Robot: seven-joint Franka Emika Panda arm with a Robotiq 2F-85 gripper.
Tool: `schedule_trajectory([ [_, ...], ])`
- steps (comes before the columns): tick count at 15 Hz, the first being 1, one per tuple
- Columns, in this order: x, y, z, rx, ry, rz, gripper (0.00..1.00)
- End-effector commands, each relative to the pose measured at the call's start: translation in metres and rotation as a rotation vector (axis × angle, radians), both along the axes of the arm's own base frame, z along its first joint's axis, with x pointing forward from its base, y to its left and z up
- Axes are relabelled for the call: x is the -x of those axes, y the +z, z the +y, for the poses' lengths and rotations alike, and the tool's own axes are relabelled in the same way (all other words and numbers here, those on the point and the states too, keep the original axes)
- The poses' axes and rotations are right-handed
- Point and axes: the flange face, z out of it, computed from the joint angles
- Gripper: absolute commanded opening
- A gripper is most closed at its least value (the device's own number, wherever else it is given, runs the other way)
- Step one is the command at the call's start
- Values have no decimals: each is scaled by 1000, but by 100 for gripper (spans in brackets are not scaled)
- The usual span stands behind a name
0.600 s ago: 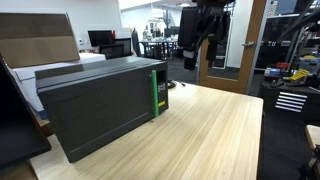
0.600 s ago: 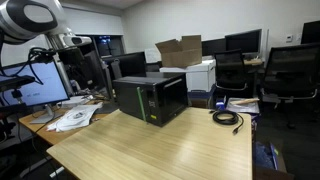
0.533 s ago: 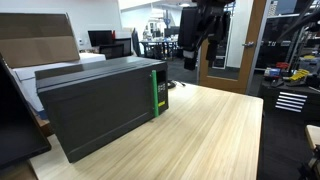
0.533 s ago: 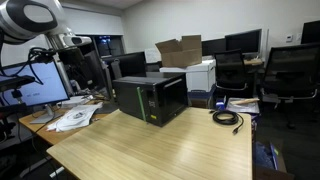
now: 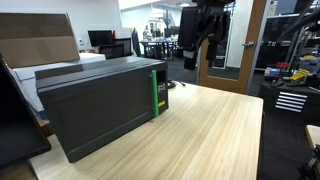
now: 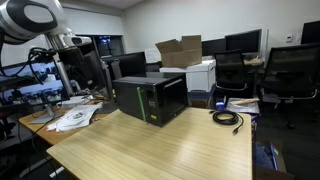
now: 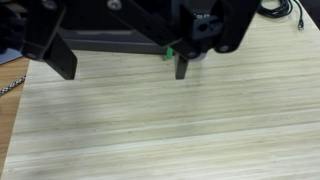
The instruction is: Open the microwave door open widely
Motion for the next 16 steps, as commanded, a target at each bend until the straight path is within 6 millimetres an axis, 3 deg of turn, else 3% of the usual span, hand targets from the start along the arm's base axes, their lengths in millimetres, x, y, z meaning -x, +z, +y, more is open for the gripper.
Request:
schedule_trajectory([
  [1,0,0,0,0,0,1,100],
  [7,0,-1,-1,-2,11,-15,100],
  [16,-18,-33,-25,2,5,-110,100],
])
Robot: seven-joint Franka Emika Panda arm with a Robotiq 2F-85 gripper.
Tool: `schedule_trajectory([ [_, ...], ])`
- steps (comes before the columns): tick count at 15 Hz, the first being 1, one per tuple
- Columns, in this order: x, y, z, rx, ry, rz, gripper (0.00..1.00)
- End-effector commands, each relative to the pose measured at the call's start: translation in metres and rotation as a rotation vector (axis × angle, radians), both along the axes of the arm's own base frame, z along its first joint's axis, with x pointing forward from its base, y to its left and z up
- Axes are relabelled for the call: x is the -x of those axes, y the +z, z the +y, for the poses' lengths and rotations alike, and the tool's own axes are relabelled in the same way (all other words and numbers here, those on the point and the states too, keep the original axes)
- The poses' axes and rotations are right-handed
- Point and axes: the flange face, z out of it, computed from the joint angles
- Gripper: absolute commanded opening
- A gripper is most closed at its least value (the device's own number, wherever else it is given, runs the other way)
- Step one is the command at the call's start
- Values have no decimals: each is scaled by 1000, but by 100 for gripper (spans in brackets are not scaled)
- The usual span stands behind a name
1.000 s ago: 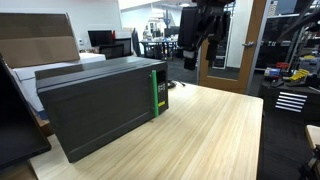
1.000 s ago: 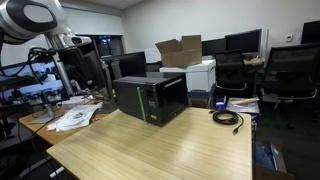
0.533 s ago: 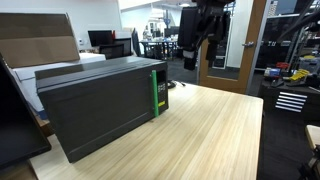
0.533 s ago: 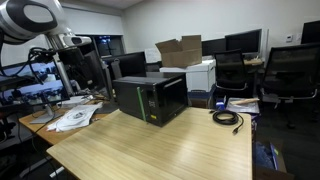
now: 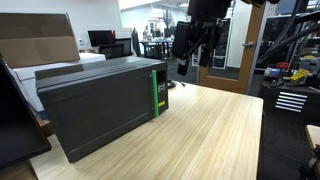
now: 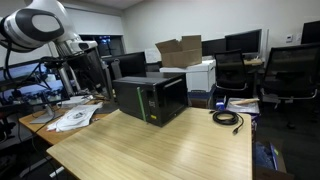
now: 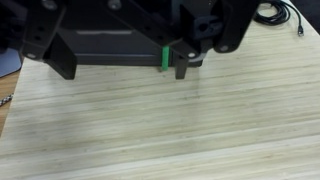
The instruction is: Open the microwave door open widely
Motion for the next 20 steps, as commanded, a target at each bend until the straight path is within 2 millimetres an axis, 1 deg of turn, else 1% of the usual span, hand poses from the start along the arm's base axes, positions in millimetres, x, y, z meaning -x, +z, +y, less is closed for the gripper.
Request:
schedule_trajectory([
  [1,-7,-16,-13,22,33,-61,100],
  [4,-19,-35,-29,49,40,-128,100],
  [8,-33,-58,-54,80,53,-175,100],
  [11,-43,-74,-69,95,62,-207,100],
  [15,-56,-93,-76,102,99,-245,100],
  [16,-64,-99,-75,96,106,-255,100],
  [20,-81,-109,-69,84,136,-288,100],
])
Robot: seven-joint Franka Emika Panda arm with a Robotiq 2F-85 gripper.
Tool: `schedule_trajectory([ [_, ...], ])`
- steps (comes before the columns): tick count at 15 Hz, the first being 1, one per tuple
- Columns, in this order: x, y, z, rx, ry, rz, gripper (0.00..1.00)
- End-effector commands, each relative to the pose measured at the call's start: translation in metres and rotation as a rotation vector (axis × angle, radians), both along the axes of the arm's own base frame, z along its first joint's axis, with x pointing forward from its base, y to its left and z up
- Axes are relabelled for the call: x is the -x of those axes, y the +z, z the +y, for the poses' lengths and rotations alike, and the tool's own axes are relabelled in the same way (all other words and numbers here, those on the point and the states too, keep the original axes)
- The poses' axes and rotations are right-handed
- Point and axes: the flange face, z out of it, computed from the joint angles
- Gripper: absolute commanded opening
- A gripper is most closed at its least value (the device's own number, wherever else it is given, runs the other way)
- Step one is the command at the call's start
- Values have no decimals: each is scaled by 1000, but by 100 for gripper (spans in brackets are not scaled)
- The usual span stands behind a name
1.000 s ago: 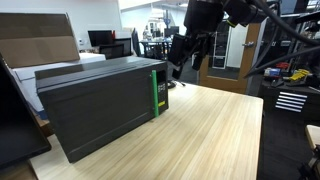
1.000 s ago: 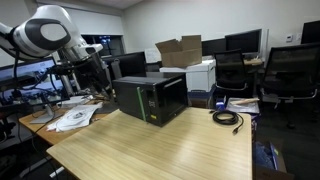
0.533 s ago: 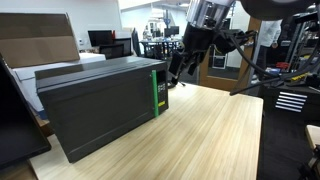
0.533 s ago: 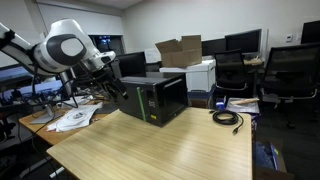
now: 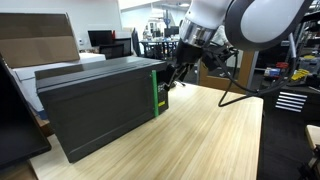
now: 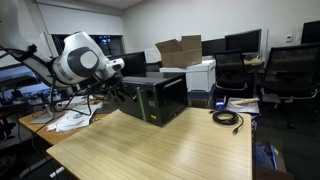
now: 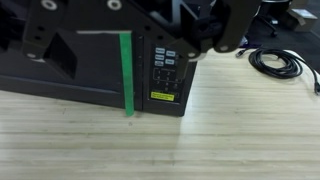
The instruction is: Open the microwave door open widely
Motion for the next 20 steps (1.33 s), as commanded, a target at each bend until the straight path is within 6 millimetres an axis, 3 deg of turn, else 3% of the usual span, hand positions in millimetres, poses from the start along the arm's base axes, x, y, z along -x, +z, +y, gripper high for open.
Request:
schedule_trajectory([
  [1,-20,-12,4,-12,24,-38,100],
  [11,-63,-28,15,-29,54,-128,100],
  [18,-63,-49,16,16,89,-135,100],
  [19,-63,-52,16,23,94,-137,75],
  [20,-63,-53,15,30,101,-148,73],
])
